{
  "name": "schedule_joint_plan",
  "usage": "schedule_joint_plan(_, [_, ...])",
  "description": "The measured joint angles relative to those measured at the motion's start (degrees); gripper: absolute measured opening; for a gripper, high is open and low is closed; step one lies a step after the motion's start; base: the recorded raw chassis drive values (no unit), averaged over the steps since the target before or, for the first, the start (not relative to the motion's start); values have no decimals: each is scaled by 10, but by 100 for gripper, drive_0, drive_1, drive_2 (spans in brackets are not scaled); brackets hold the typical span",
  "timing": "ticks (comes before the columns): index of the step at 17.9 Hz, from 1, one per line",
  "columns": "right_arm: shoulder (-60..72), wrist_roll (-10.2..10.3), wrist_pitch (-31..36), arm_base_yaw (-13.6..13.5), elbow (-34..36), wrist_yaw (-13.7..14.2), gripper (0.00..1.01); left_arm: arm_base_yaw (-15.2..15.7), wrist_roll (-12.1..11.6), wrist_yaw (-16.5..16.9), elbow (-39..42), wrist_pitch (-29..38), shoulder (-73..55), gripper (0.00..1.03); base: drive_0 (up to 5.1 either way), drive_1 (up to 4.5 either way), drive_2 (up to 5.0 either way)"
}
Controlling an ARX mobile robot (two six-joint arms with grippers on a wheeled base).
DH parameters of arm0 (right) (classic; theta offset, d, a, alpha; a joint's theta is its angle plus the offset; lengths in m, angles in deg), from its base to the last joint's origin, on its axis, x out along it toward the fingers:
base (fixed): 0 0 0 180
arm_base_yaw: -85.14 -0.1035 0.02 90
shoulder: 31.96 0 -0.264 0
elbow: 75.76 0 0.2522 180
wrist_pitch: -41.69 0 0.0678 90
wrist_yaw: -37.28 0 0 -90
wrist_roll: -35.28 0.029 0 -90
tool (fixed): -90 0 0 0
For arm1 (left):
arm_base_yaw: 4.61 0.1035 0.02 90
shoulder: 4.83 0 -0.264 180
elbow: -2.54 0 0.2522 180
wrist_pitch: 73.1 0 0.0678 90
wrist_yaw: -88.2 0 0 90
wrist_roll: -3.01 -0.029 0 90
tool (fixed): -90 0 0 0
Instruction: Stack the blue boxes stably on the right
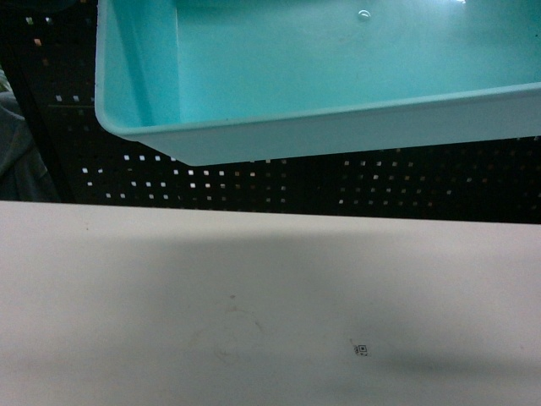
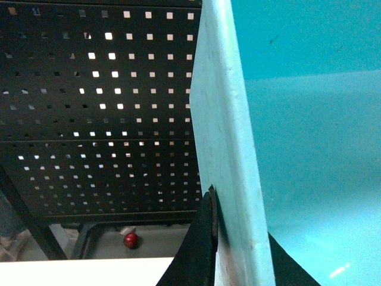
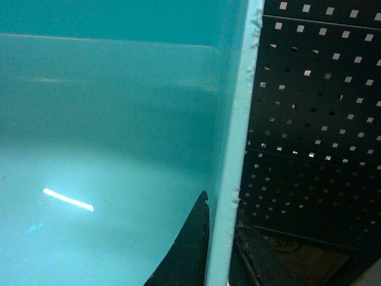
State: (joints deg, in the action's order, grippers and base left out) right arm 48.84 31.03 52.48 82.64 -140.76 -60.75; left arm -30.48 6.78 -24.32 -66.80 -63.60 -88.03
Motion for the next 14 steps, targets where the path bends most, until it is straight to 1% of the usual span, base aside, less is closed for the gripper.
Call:
schedule_joint_plan(3, [0, 2, -1, 0, 2, 2, 8, -2, -8, 0, 0, 2, 0, 5, 0, 0, 0])
schedule_joint_plan(14, [0, 2, -1, 0, 2, 3, 8, -2, -12, -1, 0, 3, 0, 5, 0, 0, 0])
